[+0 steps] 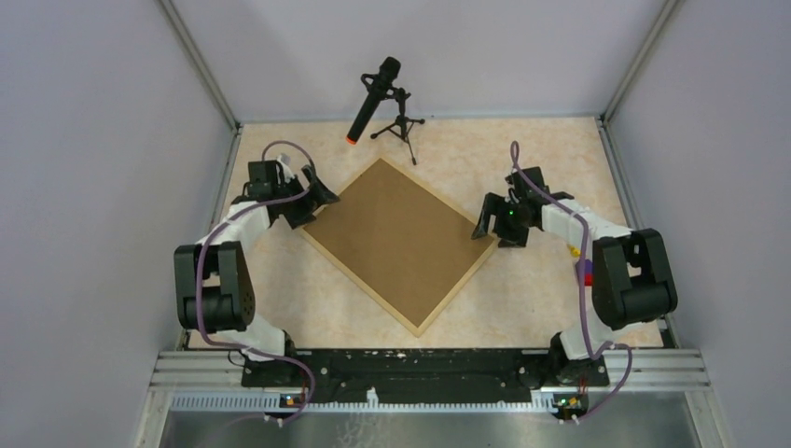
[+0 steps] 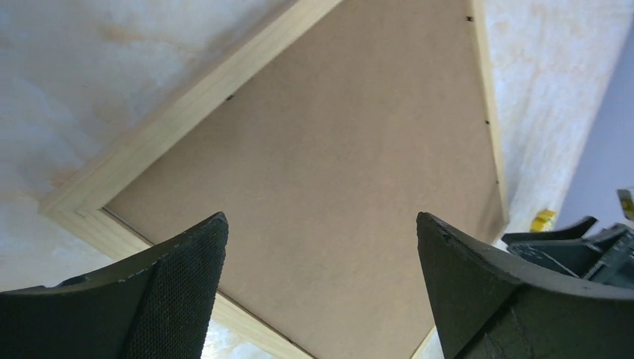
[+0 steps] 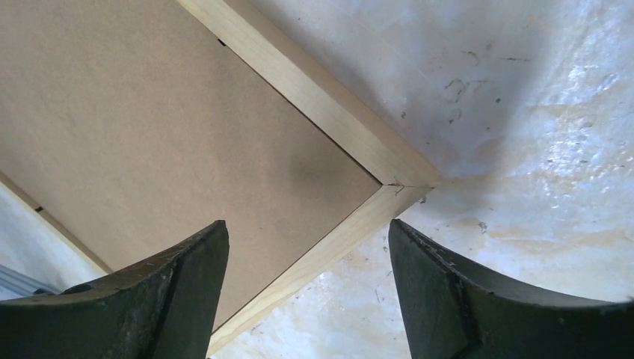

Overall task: Put the photo into the frame
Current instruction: Adjust the photo frame at the center of the board.

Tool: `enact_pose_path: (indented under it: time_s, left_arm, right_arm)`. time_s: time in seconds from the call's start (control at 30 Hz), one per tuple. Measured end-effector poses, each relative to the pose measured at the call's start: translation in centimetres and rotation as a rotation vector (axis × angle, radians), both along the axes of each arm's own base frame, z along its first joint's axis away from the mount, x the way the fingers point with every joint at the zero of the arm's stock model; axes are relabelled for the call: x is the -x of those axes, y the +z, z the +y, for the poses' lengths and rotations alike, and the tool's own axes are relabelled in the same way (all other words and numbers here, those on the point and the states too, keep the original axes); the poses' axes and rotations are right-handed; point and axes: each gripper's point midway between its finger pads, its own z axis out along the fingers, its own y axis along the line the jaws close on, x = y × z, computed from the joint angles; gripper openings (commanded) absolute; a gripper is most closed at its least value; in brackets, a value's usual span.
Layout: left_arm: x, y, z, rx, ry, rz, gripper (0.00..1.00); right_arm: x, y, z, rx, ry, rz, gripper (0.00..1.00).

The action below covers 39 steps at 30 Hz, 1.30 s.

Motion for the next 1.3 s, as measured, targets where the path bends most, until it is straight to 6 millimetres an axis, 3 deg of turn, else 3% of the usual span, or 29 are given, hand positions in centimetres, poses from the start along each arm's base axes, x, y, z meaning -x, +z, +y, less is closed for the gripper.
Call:
enact_pose_path:
  time_s: [0.1,0.33,0.47,0.63,0.7,1.03,1.2,1.3]
  left_arm:
    - [-0.4,-0.7,0.6,-0.032,0.004,0.028,0.98]
    - [-4.4,0.0,1.5,-0.058,0.018,-0.010,0.98]
    - [-6.6,-1.7,1.7,-0.043,0.029,0.020,0.98]
    - [-8.9,-5.6,1.5,0.002,0.025,0.086,0.98]
    - [-9.4,-5.3,1.4,0.024,0.016,0.071,0.98]
    - [-7.0,-5.4,0.3,0.120,-0.008,0.068,0.98]
    - [-4.0,-5.5,0.4,0.131,-0.010,0.085,0.98]
    - [-1.1,-5.6,0.0,0.159,-0.022,0.122,0.98]
  right_arm:
    - [0.0,0.2,0.4,-0.018,0.017,-0.006,0.65]
    - [-0.2,-0.2,1.0,-0.051,0.021,0.005,0.67]
    - [-0.5,-0.1,1.3,-0.076,0.008,-0.006,0.68]
    - [-0.8,-0.4,2.3,-0.140,-0.006,-0.023,0.68]
    - [-0.9,-0.4,2.6,-0.164,-0.016,-0.027,0.68]
    - [-1.7,-0.2,5.2,-0.228,-0.023,-0.077,0.72]
    - [-1.2,0.4,5.7,-0.196,0.032,-0.051,0.87]
    - [0.2,0.9,4.6,-0.135,0.065,-0.031,0.88]
